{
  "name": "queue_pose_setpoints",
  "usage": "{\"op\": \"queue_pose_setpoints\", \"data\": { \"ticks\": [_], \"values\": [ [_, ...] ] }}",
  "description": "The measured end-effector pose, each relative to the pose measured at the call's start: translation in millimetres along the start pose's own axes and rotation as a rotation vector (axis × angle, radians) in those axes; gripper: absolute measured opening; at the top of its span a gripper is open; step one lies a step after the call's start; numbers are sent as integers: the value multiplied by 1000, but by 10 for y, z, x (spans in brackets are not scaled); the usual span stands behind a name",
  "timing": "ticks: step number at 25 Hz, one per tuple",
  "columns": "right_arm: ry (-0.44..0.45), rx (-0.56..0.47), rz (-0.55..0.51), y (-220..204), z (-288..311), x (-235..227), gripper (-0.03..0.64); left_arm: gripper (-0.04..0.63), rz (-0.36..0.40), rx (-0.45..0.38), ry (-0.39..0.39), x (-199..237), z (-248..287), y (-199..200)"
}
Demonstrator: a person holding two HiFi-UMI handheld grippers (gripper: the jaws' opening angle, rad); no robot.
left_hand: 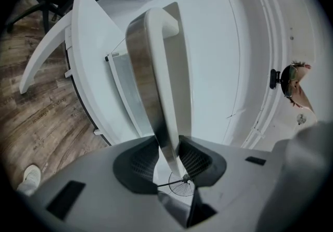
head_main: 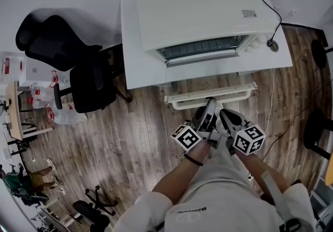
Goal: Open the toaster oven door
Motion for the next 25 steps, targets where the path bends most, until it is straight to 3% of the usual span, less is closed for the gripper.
{"op": "queue_pose_setpoints", "data": {
  "ticks": [15,20,25],
  "values": [
    [22,-39,309,-461,157,-185,17,115,15,41,72,437,-195,-133],
    [10,-14,315,-644,239,-199,17,115,43,64,100,597,-233,-153],
    [-10,33,227,-779,371,-228,17,117,74,78,112,863,-241,-163]
  ]
}}
Point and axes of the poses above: the fingertips, and each gripper's own axes: z forward along the fingers, x to its left, y out of its top, the point moved 9 cm from there along -z, backward along the fingers, and after that the axes turned 13 degrees about -z, right-handed, at the moved point
